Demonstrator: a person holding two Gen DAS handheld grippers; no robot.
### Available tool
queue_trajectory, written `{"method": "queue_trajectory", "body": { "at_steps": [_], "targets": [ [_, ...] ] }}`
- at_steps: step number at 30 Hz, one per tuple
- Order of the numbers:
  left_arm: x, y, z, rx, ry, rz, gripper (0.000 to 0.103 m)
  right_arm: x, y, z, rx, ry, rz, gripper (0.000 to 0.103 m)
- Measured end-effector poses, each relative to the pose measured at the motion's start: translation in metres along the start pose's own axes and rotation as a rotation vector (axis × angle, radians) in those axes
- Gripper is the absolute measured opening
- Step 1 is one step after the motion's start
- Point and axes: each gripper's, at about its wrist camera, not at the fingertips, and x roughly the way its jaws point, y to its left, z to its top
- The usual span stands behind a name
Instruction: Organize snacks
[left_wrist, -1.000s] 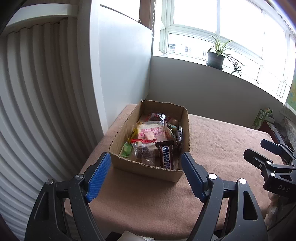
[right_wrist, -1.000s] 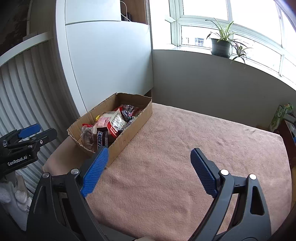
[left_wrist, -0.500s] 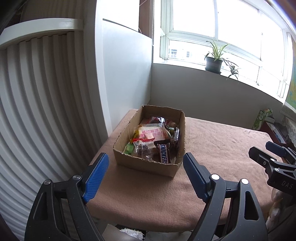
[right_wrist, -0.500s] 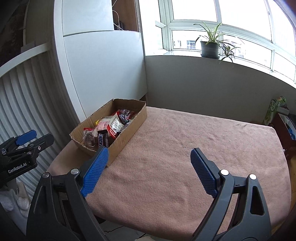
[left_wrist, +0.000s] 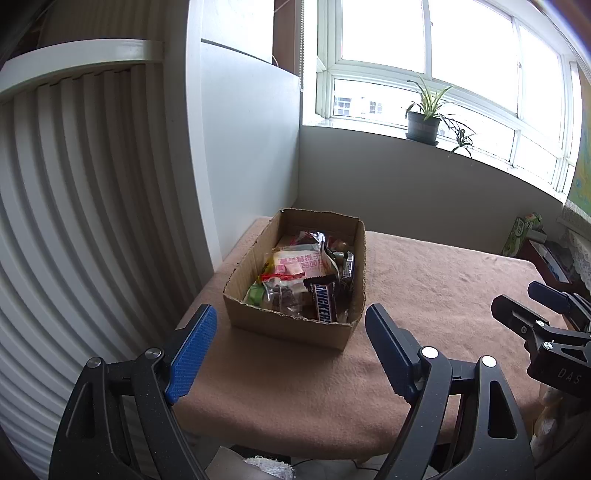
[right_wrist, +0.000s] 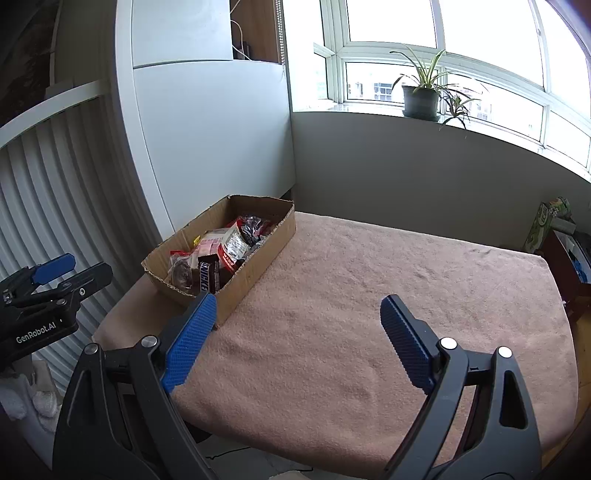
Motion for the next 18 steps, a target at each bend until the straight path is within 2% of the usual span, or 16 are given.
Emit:
{"method": "queue_trajectory", "body": {
  "at_steps": [18],
  "targets": [
    [-0.0011, -0.0019, -0.0010, 0.008, -0.006, 0.003, 0.083, 0.0037, -0.0055, -0.0069, 0.019, 0.016, 0.004, 0.092]
  ]
}}
